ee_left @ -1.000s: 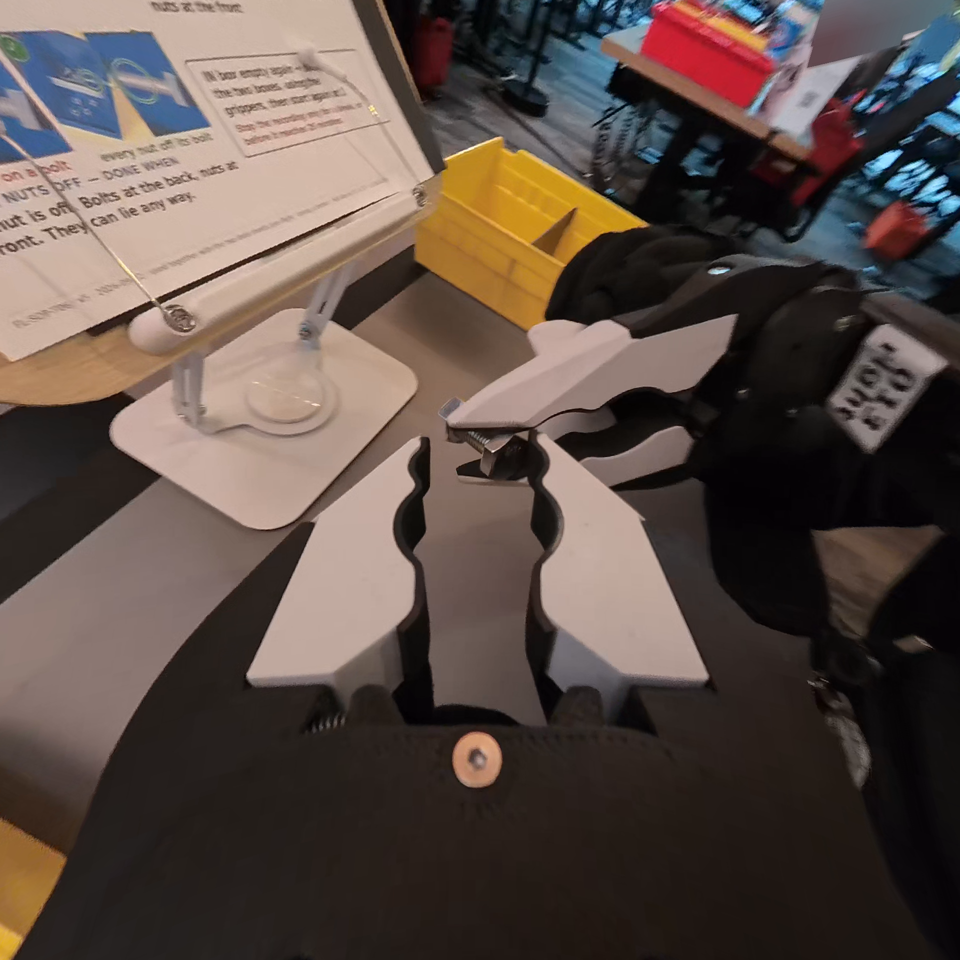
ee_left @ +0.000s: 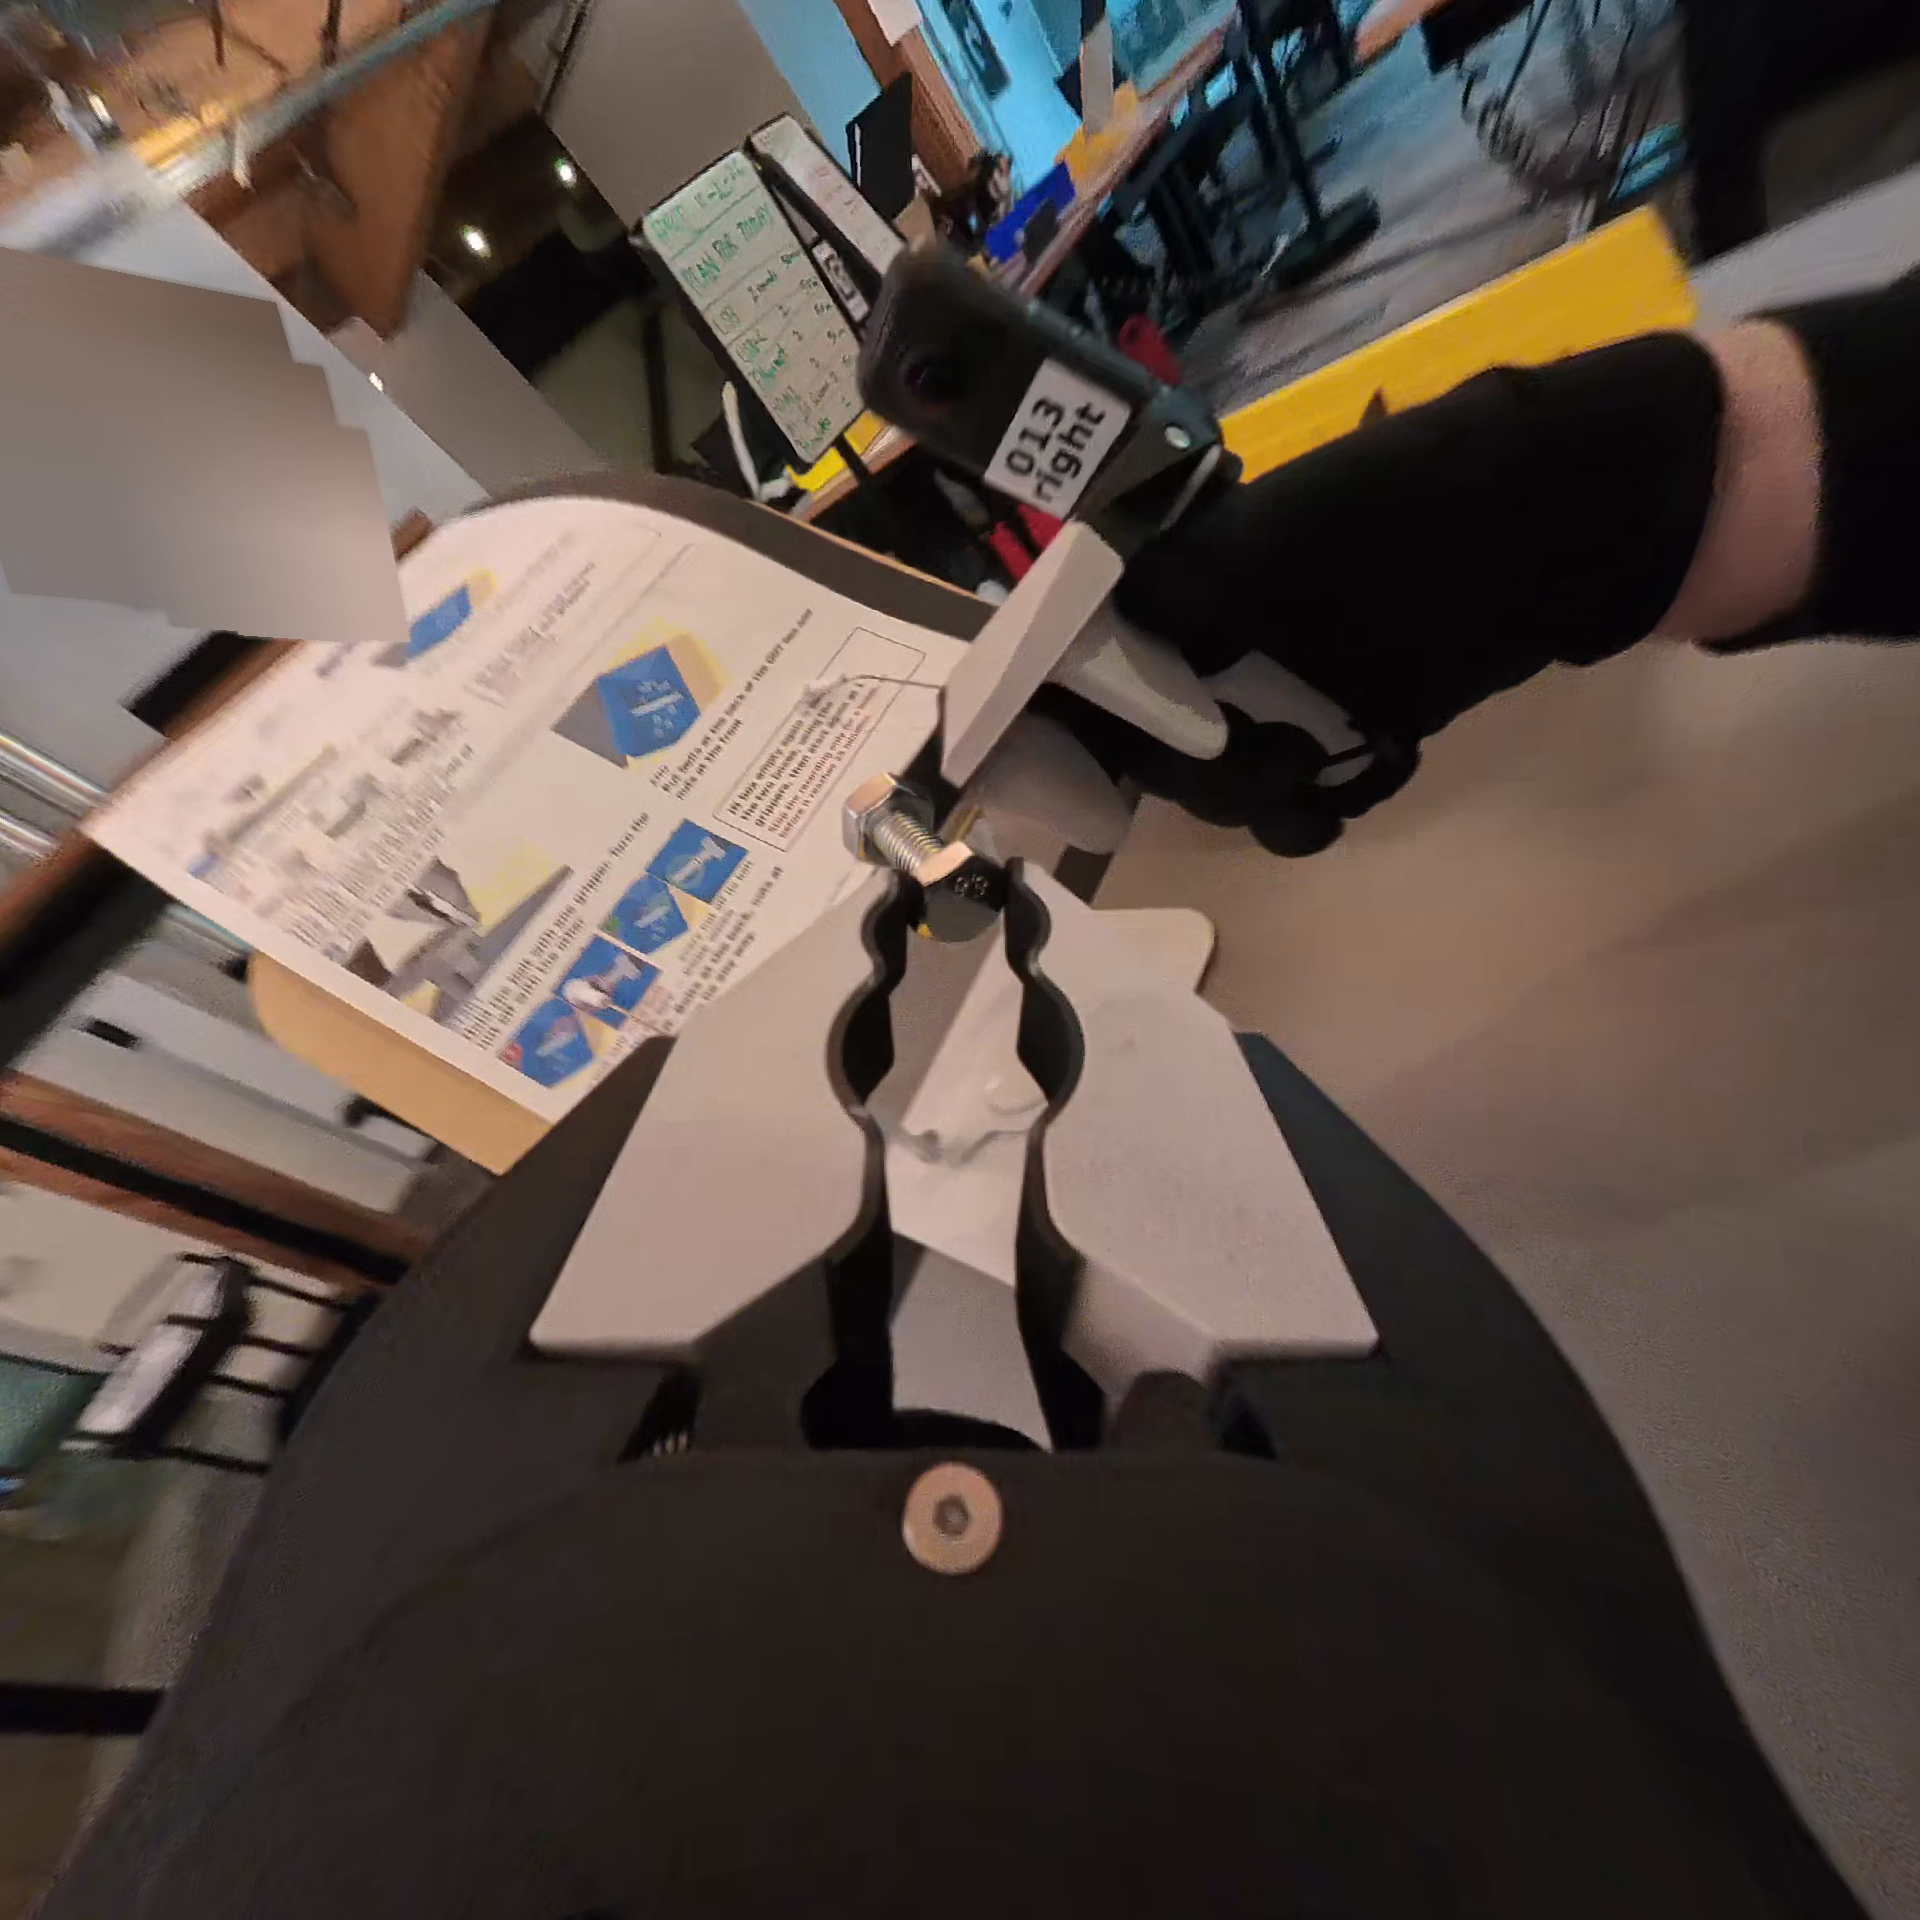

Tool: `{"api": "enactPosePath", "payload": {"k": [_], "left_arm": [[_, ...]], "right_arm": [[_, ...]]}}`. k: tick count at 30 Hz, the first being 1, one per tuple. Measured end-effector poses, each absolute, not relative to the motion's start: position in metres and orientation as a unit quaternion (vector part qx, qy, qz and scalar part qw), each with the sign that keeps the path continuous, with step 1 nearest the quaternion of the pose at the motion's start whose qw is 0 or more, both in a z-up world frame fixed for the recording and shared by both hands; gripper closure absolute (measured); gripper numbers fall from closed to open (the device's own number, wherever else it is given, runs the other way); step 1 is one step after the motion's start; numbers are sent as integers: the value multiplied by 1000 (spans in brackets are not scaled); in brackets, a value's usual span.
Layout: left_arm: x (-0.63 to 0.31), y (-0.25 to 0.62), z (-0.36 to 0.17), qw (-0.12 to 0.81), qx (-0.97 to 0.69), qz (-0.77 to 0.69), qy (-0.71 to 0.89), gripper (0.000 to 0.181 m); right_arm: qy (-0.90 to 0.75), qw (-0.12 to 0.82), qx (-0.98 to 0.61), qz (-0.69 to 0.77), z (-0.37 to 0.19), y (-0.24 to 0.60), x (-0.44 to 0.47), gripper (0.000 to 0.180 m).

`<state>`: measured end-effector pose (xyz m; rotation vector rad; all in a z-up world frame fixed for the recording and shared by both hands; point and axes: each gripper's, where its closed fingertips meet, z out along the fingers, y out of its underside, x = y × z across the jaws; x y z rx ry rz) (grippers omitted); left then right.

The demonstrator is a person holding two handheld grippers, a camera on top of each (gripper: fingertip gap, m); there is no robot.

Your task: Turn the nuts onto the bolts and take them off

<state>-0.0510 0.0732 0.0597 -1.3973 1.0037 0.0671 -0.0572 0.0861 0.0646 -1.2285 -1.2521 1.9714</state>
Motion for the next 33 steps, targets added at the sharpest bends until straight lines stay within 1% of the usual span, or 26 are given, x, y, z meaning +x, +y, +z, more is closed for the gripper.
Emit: {"api": "enactPosePath", "payload": {"k": [2,4,6,10,14,15,16,19,20,22,24,26,28,30,33], "left_arm": [[-44,72,59,649,-599,70,463,165],[-41,73,58,647,-595,85,469,165],[-39,73,57,648,-593,86,470,165],[-35,73,57,654,-590,82,466,165],[-35,79,54,653,-607,58,450,163],[-35,81,53,651,-615,43,443,160],[-35,83,51,646,-627,20,434,152],[-21,82,50,611,-673,-140,393,132],[-18,84,53,605,-680,-180,373,129],[-13,90,52,590,-687,-231,357,133],[-4,98,41,552,-706,-256,363,131],[5,104,47,554,-691,-286,365,137],[15,110,46,533,-692,-326,363,136],[21,114,50,533,-676,-365,355,138],[27,121,51,528,-665,-402,343,137]], "right_arm": [[-449,207,-441,749,64,78,-59,147],[-436,193,-414,775,71,74,-56,158],[-427,188,-405,786,75,74,-54,162],[-436,197,-401,781,76,74,-50,162],[-448,234,-411,758,75,80,-48,163],[-456,250,-416,746,75,83,-47,163],[-468,272,-425,726,73,87,-46,163],[-516,330,-445,653,69,96,-38,162],[-530,349,-450,628,68,99,-34,162],[-547,378,-453,593,72,105,-26,162],[-558,400,-455,568,76,110,-17,162],[-566,419,-451,548,79,115,-8,162],[-569,431,-447,539,82,118,0,162],[-566,440,-443,538,86,122,7,162],[-571,449,-441,527,86,126,14,163]]}}
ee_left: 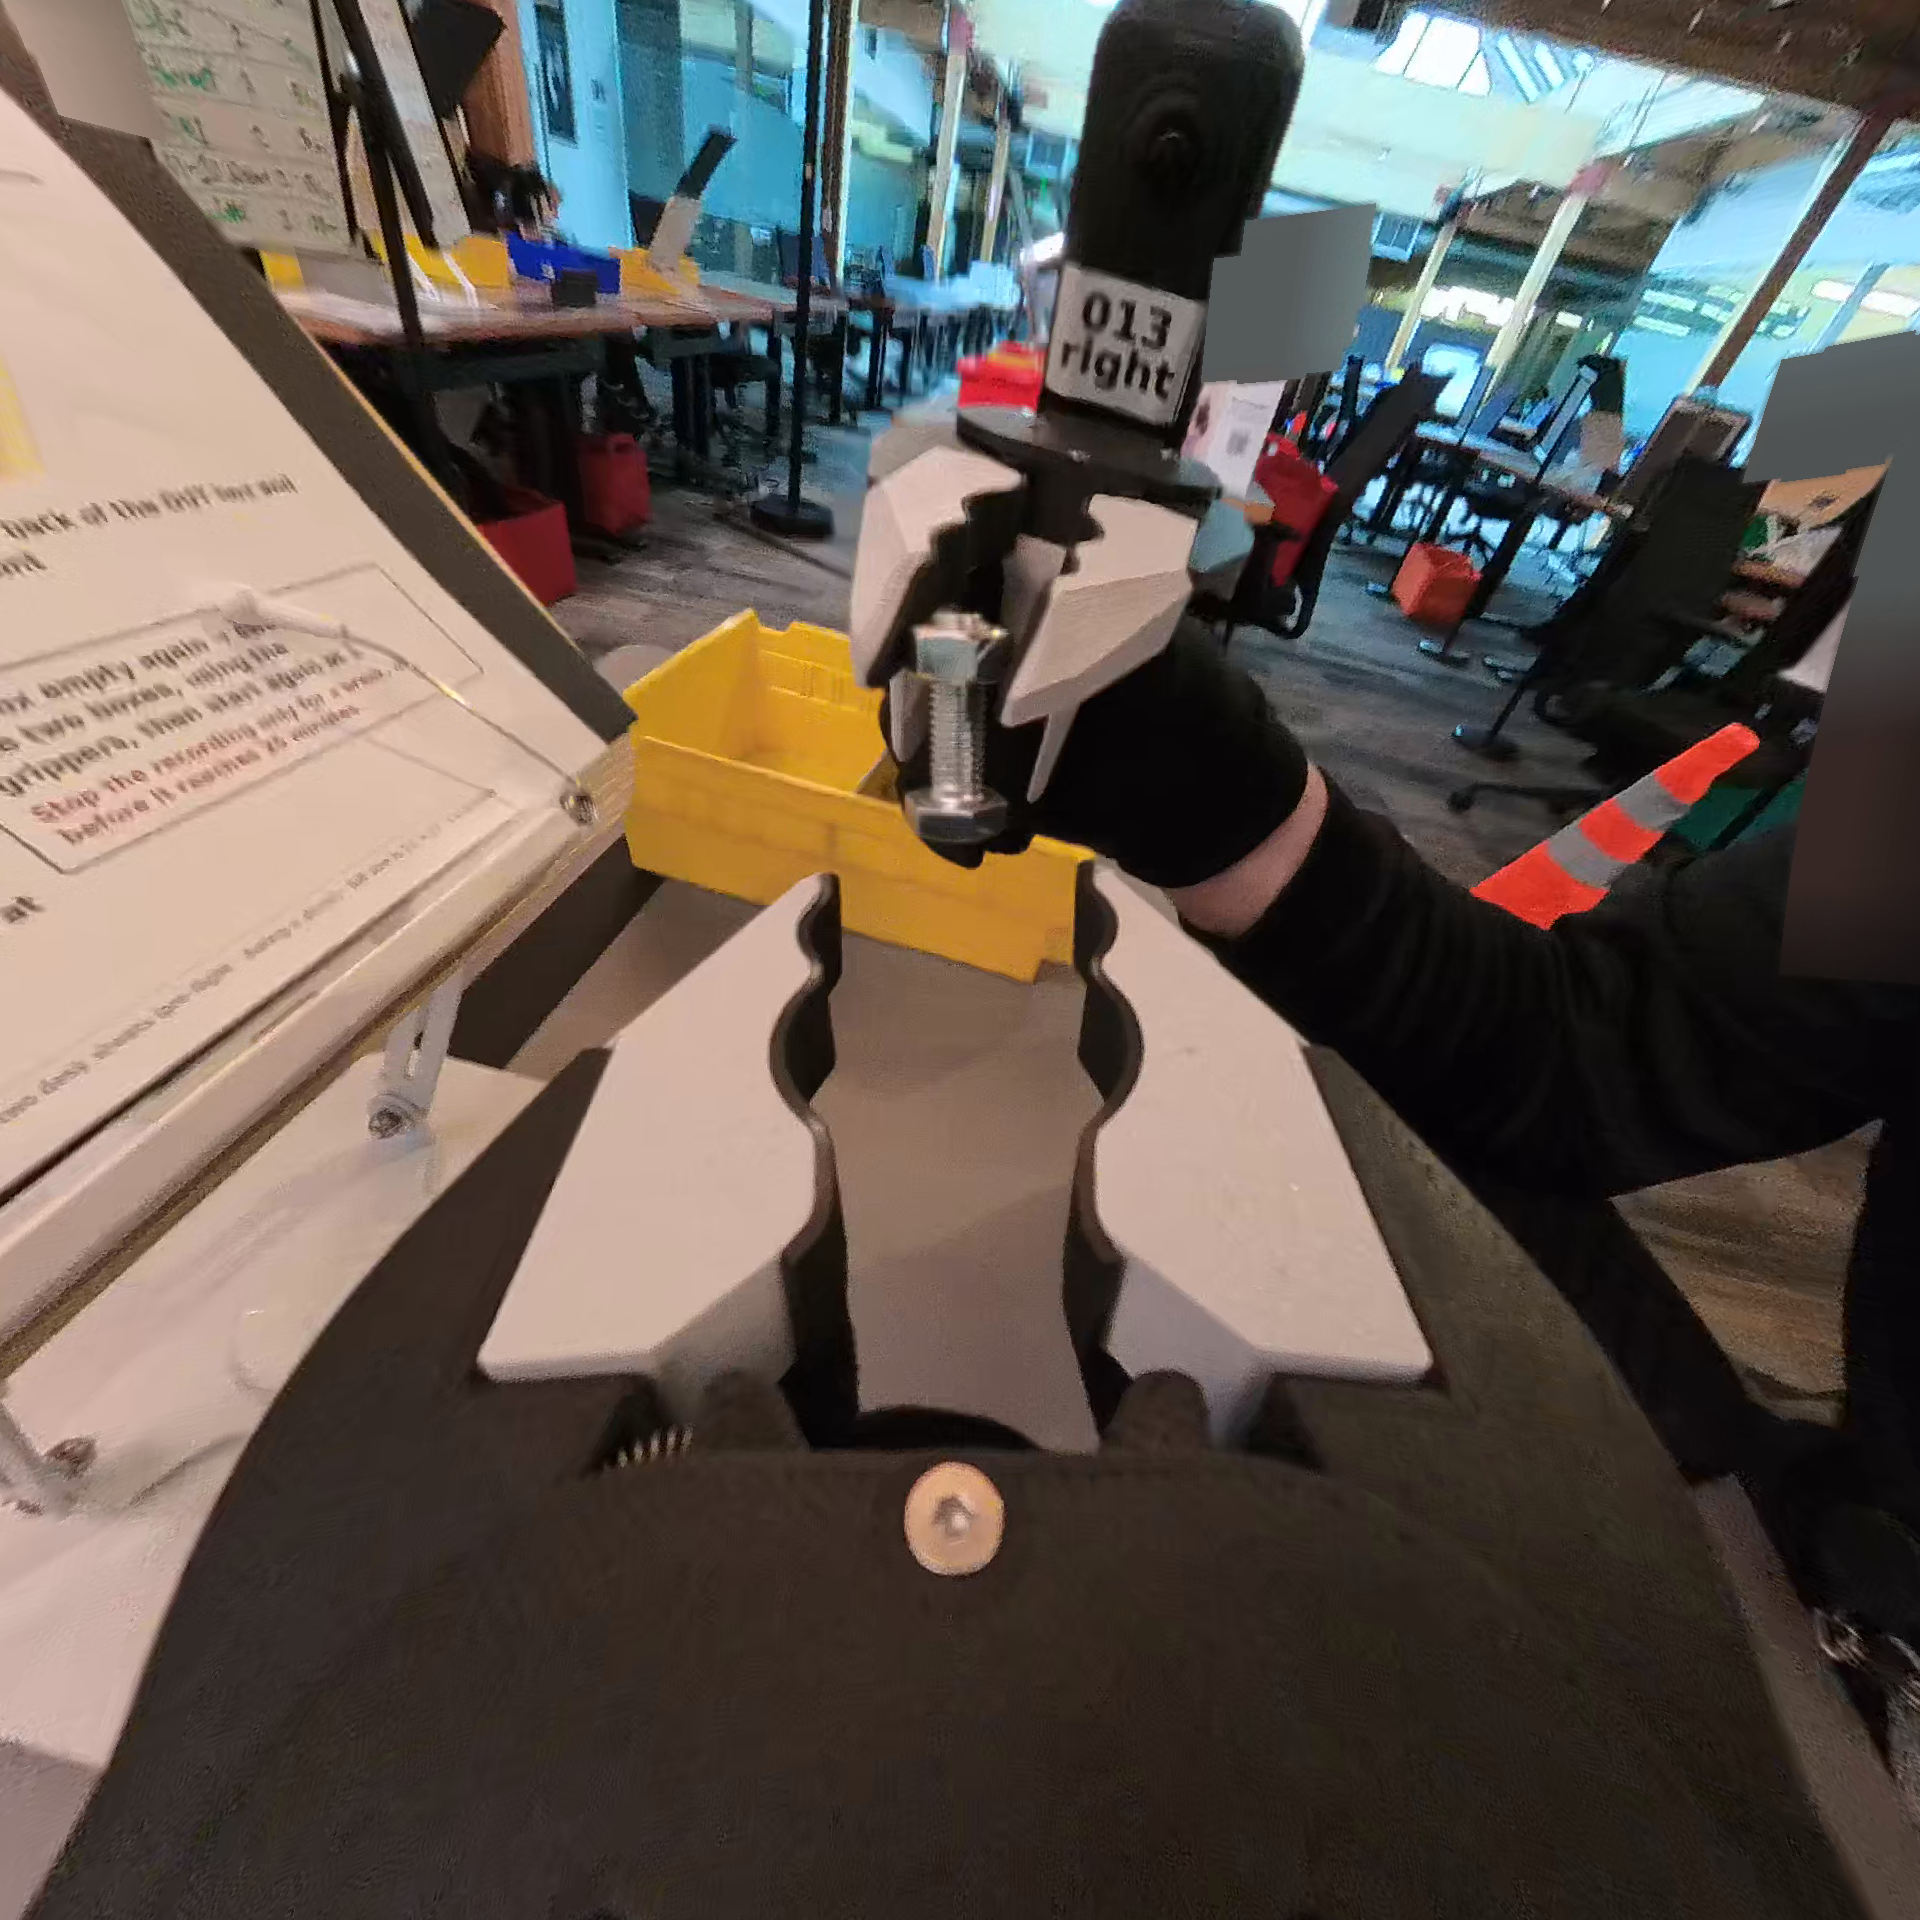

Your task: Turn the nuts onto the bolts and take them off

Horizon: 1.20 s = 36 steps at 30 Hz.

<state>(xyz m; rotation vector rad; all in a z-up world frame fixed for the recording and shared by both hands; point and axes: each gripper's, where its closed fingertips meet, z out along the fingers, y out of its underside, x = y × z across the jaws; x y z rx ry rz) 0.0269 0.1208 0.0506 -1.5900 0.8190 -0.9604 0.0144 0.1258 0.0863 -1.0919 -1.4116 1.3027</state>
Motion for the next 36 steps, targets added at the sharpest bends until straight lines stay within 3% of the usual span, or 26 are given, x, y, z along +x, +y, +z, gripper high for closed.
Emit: {"api": "enactPosePath", "payload": {"k": [36], "left_arm": [[27,130,55,592,-625,-394,323,164]], "right_arm": [[-584,476,-441,488,82,125,2,158]]}}
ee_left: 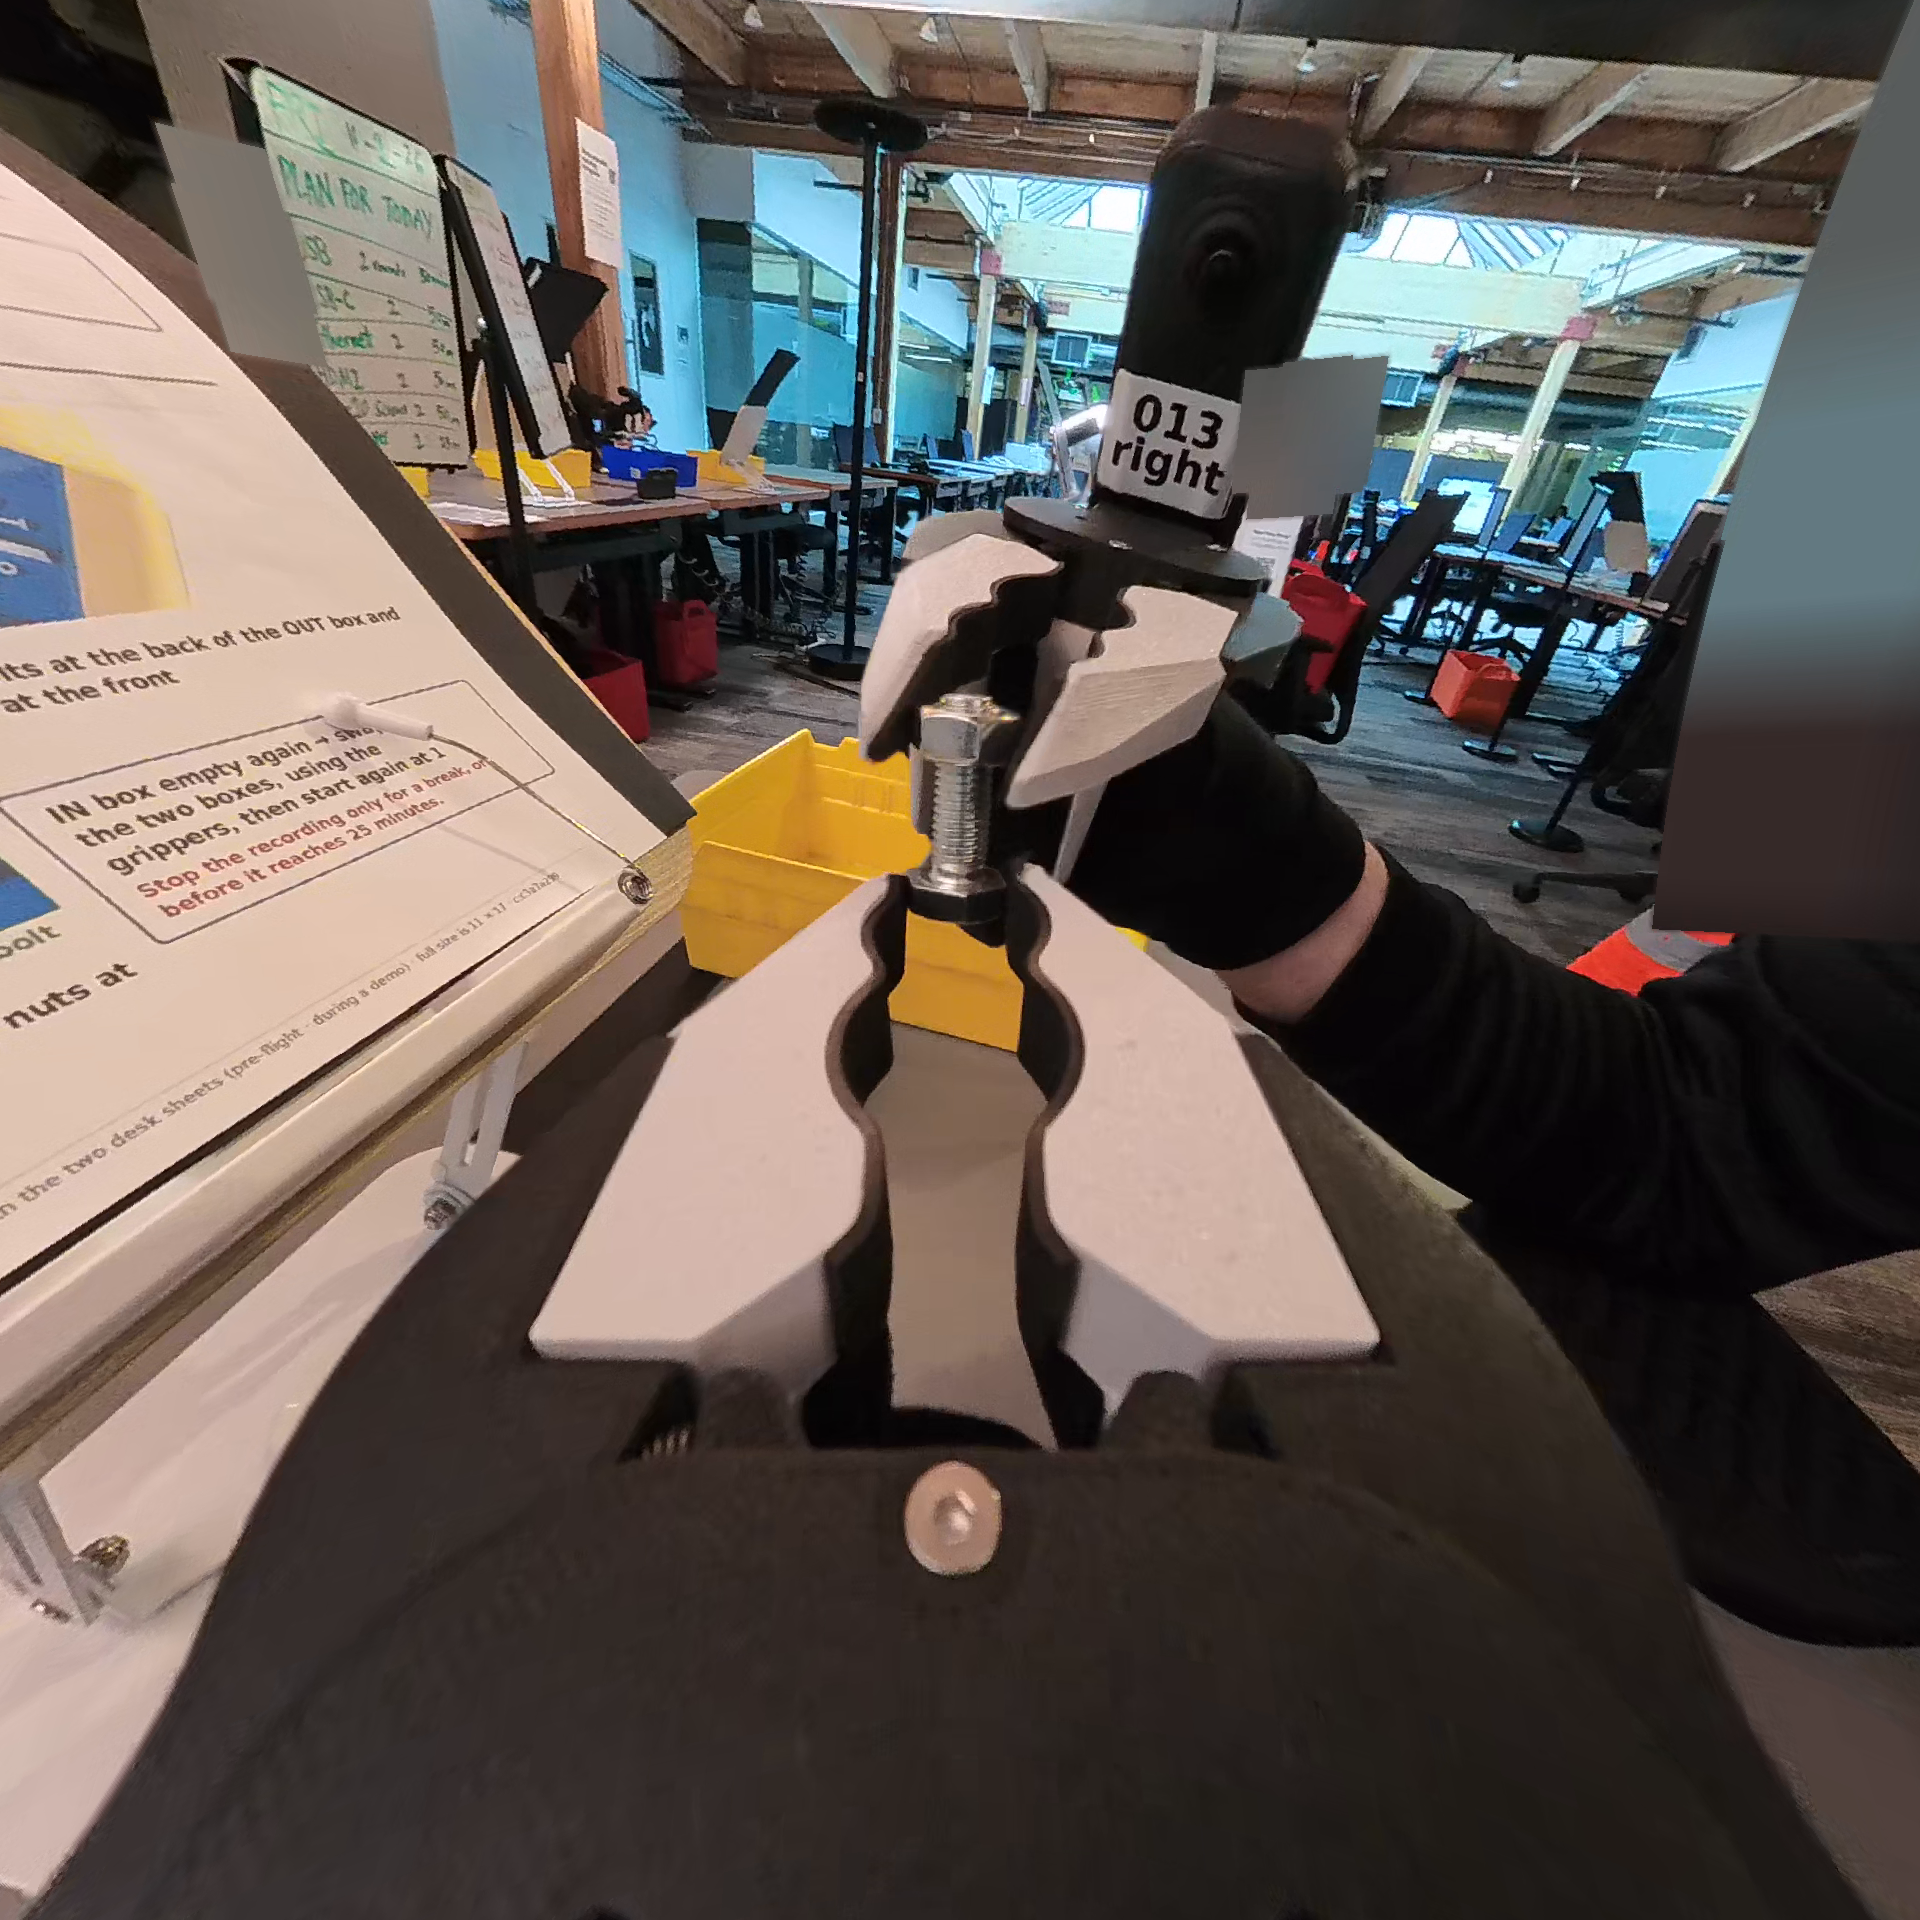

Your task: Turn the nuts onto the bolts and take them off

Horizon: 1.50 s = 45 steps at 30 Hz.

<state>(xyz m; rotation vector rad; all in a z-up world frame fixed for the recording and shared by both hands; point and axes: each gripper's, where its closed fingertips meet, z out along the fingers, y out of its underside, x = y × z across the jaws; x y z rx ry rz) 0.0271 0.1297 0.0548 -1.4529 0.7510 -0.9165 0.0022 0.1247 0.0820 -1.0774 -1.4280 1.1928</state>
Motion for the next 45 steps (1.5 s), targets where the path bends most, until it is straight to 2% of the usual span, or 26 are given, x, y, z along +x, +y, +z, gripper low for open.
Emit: {"api": "enactPosePath", "payload": {"k": [4,28,32,38,43,45], "left_arm": [[21,134,54,608,-625,-373,316,164],[21,132,56,620,-586,-431,294,164],[18,130,61,629,-573,-438,290,164],[18,132,57,622,-576,-446,287,164],[21,129,58,622,-569,-449,294,164],[20,129,60,626,-568,-448,292,165]], "right_arm": [[-555,486,-445,507,92,133,9,149],[-553,473,-451,517,84,138,6,151],[-543,483,-469,501,80,153,15,159],[-542,473,-428,547,92,134,12,147],[-550,466,-440,536,83,133,1,147],[-537,467,-446,543,83,139,4,153]]}}
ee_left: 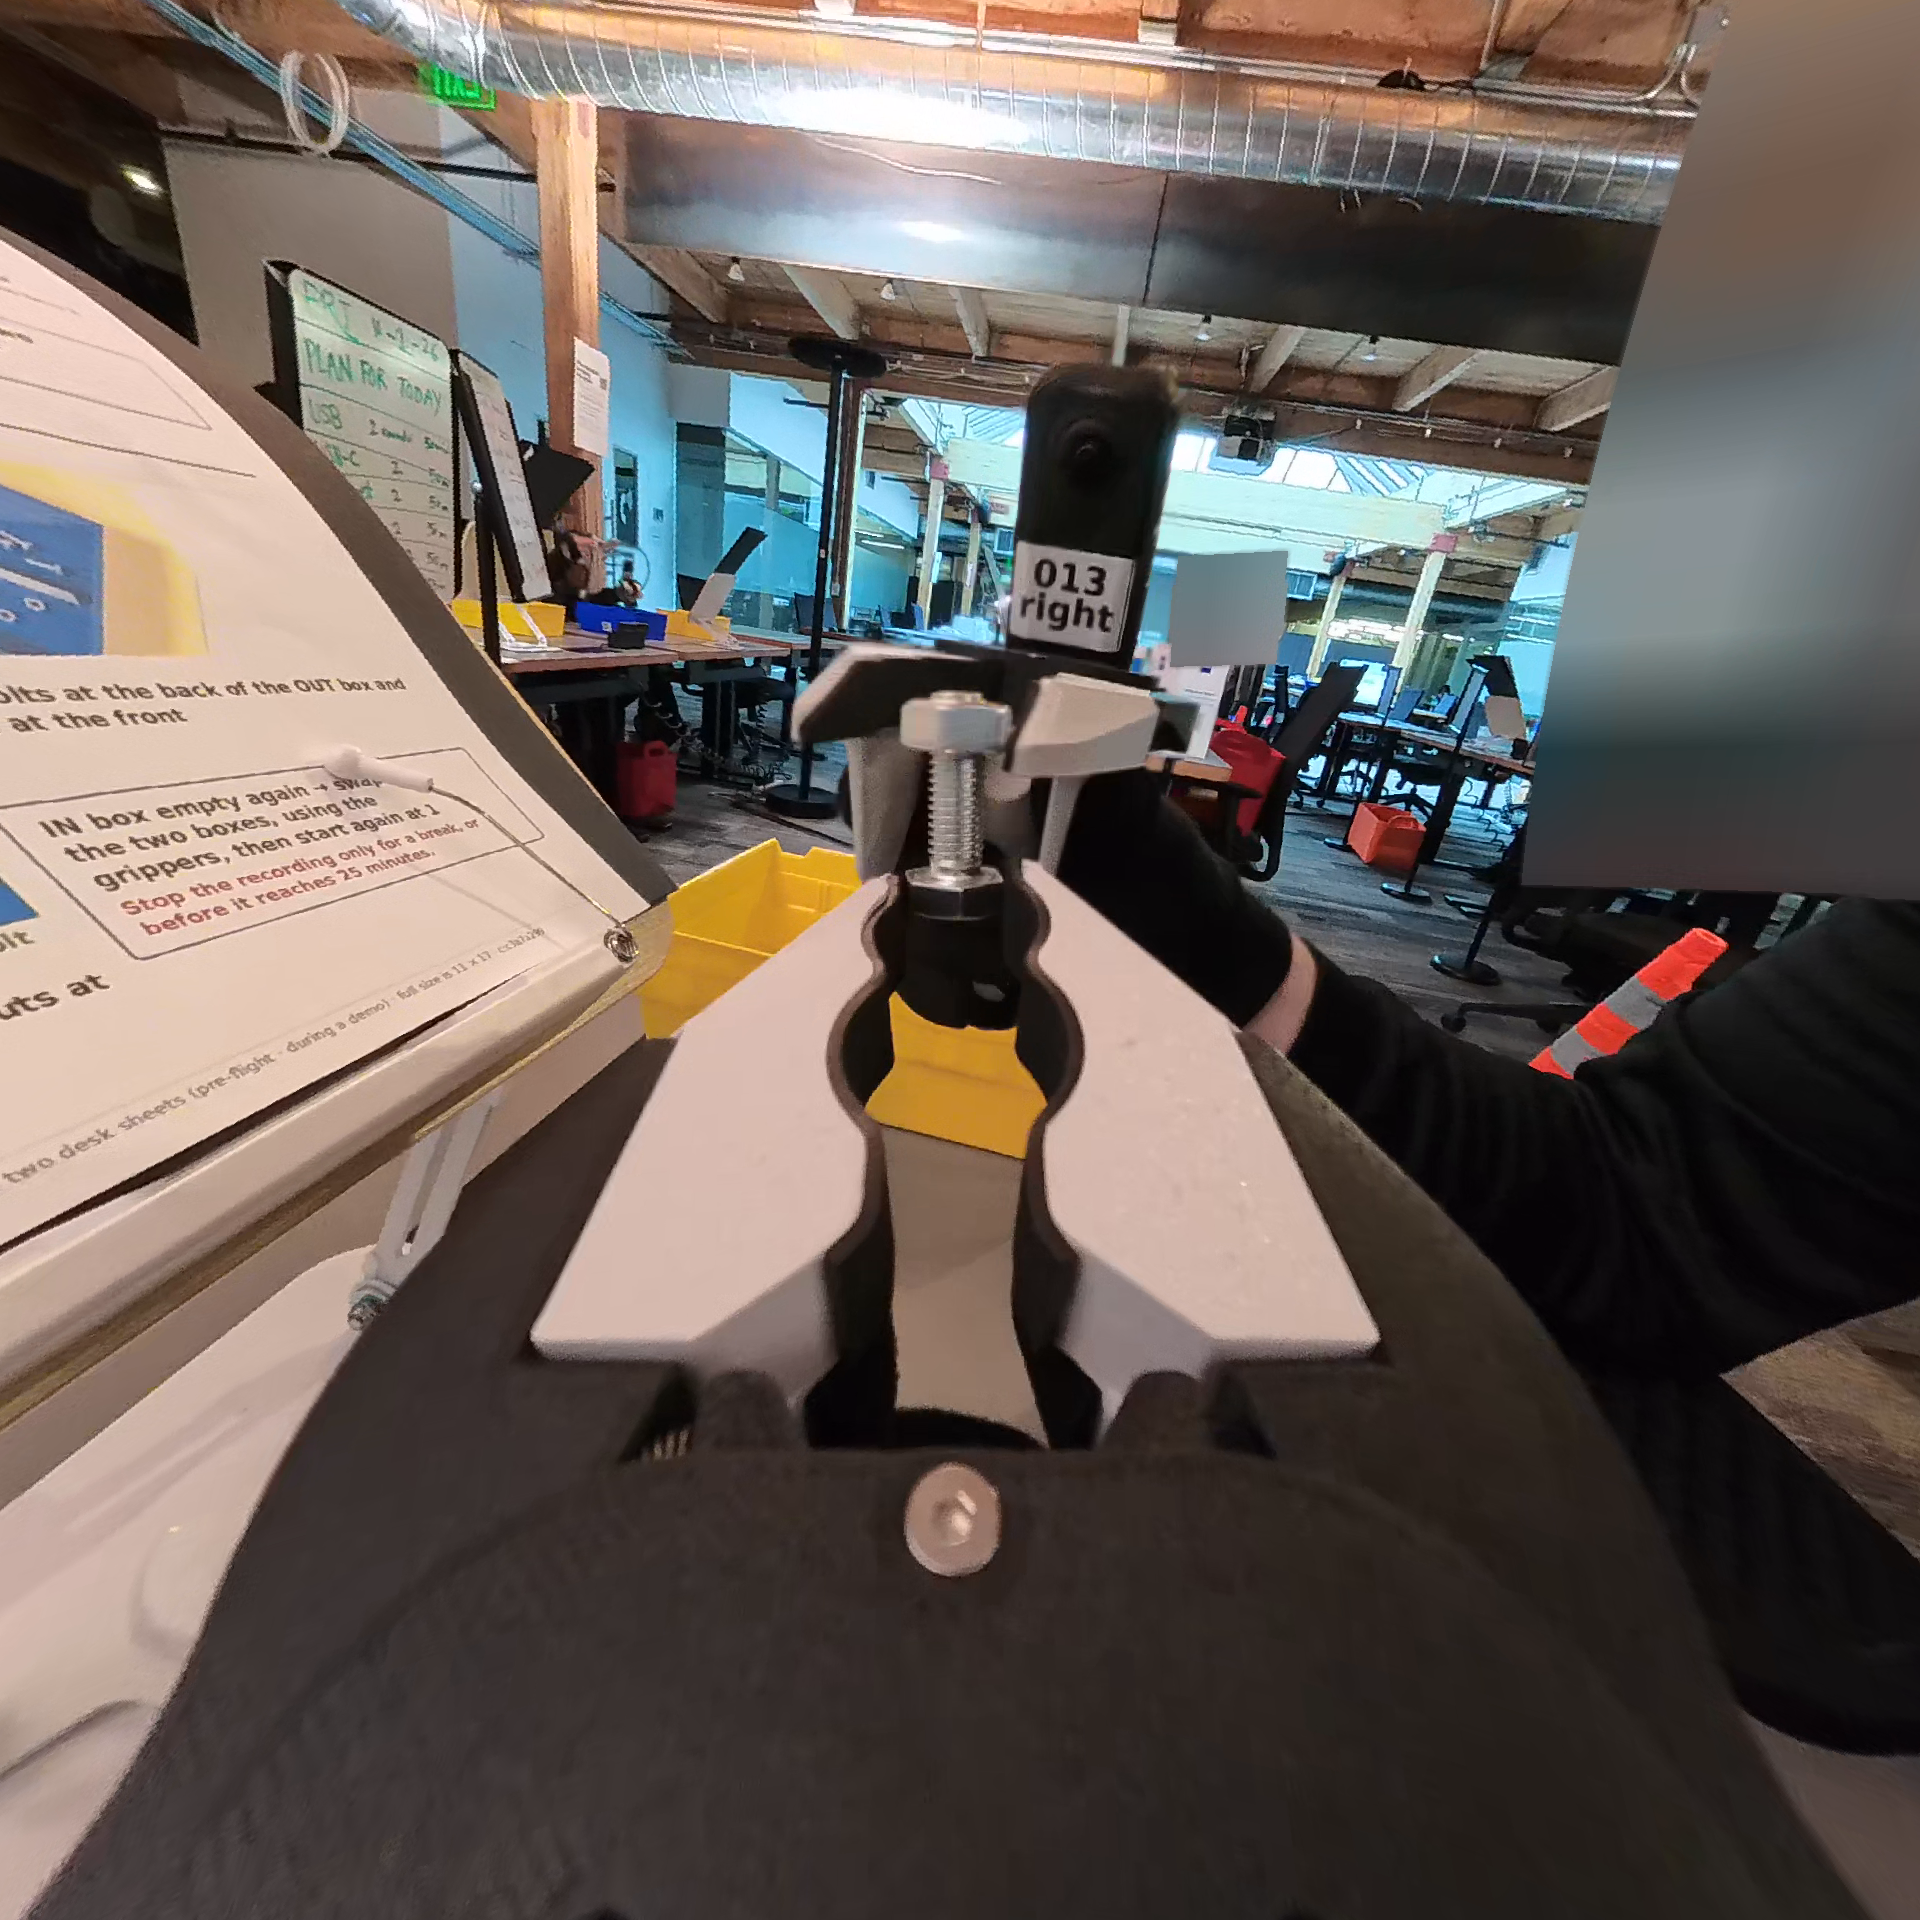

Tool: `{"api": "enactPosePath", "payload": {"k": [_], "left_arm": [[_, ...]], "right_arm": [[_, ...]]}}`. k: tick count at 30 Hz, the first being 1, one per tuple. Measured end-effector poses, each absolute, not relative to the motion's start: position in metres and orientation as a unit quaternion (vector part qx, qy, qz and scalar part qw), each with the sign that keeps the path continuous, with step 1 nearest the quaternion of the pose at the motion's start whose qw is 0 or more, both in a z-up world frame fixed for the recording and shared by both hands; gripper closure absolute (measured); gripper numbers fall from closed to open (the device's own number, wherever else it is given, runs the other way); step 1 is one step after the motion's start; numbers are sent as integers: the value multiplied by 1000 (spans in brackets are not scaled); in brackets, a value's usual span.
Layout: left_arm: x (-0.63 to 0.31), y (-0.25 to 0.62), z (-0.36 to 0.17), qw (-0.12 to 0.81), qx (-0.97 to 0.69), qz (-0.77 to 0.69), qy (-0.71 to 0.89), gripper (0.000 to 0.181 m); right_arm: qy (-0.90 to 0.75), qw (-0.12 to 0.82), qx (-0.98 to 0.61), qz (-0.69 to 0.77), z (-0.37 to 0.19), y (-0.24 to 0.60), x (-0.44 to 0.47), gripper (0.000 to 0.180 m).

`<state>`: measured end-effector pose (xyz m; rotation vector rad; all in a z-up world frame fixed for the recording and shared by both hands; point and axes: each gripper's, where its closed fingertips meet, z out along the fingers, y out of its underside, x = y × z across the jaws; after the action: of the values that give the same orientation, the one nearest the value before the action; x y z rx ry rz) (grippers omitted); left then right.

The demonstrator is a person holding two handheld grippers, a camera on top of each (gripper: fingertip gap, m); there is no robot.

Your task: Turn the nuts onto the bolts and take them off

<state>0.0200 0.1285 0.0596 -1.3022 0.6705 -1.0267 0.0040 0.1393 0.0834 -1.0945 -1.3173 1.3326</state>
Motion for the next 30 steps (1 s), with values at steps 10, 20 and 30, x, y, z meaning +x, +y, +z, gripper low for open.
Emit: {"api": "enactPosePath", "payload": {"k": [10,20,30], "left_arm": [[21,130,56,624,-570,-446,295,164],[20,127,58,629,-568,-435,304,164],[27,128,50,620,-580,-426,314,164]], "right_arm": [[-540,473,-424,552,91,132,6,147],[-517,490,-460,530,86,159,19,151],[-552,472,-433,534,84,132,2,141]]}}
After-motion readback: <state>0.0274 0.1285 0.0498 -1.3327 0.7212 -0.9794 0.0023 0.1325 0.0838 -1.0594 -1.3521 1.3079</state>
